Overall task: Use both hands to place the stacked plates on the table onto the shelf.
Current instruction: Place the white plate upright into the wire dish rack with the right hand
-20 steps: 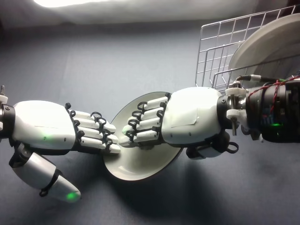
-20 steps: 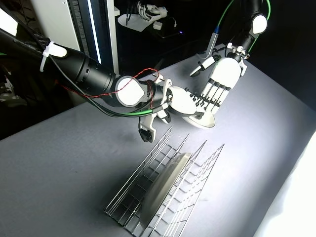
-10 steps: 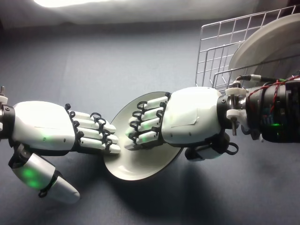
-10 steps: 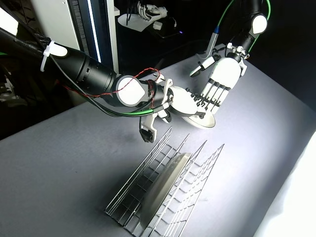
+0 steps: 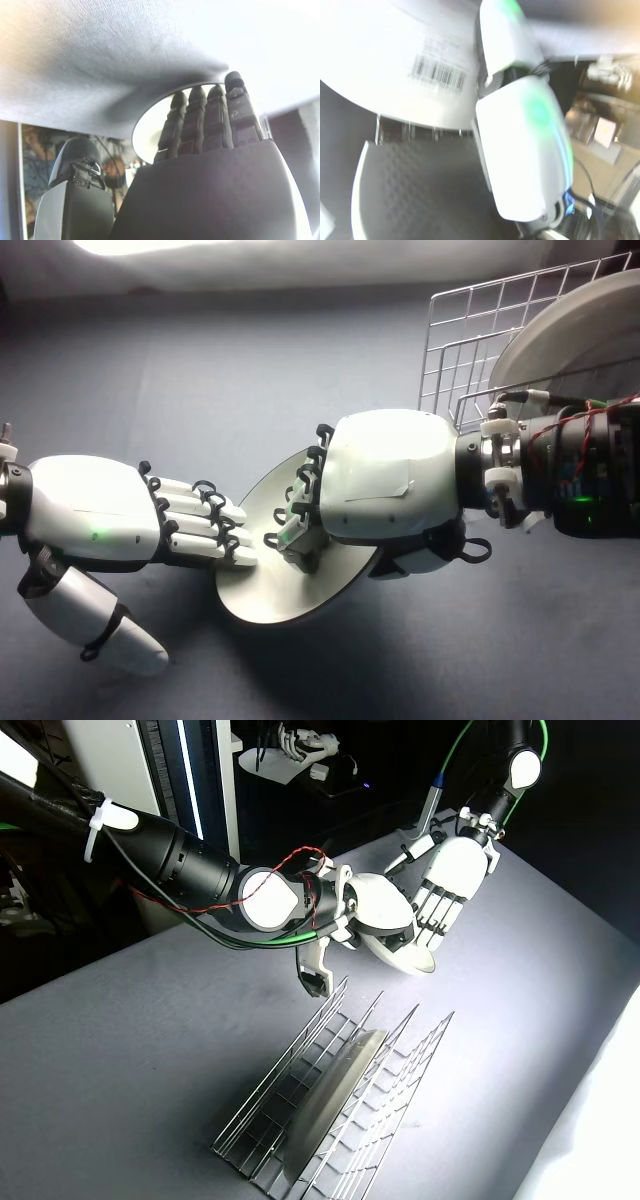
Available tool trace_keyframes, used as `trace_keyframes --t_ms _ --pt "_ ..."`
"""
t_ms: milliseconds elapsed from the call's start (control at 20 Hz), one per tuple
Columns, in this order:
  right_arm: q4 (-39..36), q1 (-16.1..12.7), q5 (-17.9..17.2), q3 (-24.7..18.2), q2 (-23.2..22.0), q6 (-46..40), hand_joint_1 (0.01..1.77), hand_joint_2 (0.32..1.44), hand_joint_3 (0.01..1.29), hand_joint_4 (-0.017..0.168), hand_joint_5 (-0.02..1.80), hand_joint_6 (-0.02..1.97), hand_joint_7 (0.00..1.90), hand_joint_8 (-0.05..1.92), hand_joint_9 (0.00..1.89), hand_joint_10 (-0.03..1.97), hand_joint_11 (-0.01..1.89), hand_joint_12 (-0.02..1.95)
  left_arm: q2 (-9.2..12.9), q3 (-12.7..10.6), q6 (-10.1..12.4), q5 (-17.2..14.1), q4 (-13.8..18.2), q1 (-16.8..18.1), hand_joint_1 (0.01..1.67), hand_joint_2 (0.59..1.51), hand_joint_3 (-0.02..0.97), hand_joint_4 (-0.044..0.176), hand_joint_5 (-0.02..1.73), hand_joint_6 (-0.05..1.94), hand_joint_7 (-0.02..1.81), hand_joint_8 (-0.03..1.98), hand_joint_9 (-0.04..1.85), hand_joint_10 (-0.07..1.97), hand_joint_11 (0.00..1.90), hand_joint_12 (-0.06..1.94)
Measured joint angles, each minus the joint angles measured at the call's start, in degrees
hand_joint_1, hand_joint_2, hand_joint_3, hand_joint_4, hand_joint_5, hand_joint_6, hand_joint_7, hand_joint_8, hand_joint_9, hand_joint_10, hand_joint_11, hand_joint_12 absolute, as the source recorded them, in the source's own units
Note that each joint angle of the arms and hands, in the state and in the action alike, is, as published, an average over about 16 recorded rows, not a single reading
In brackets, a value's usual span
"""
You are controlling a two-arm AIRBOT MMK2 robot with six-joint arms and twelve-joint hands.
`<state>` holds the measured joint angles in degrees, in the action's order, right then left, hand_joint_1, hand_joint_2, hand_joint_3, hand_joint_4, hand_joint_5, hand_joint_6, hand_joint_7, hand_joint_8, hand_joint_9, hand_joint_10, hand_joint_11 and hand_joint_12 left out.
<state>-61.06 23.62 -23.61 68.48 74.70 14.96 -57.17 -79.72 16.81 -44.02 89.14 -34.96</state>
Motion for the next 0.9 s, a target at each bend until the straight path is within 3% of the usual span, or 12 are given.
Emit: trace_keyframes --t_ms 300,600,900 --pt "-0.1 -1.4 -0.6 -2.4 -1.7 0.0 1.33 0.95 0.01 -0.003 0.81 0.72 0.85 0.93 0.92 1.22 0.91 1.43 2.5 0.4 0.1 -0.4 0.6 3.6 0.02 1.158 0.002 0.0 0.11 0.01 0.07 0.0 0.03 0.0 0.03 0.02" --pt "2.6 -3.7 -0.3 -6.4 -5.3 -0.1 1.36 0.96 0.01 -0.002 0.85 0.79 0.89 1.01 0.96 1.25 0.88 1.52 6.1 0.8 0.5 -1.5 1.0 8.3 0.02 1.157 0.003 0.004 0.13 0.02 0.08 0.0 0.06 0.01 0.04 0.02" --pt "9.3 -6.2 -1.0 -10.6 -10.0 -0.2 1.42 0.99 0.01 -0.004 0.85 0.89 0.91 0.99 0.94 1.16 0.83 1.5 9.6 1.2 1.0 -3.1 1.3 11.6 0.01 1.158 0.003 0.006 0.13 0.02 0.09 0.0 0.06 0.01 0.04 0.02"
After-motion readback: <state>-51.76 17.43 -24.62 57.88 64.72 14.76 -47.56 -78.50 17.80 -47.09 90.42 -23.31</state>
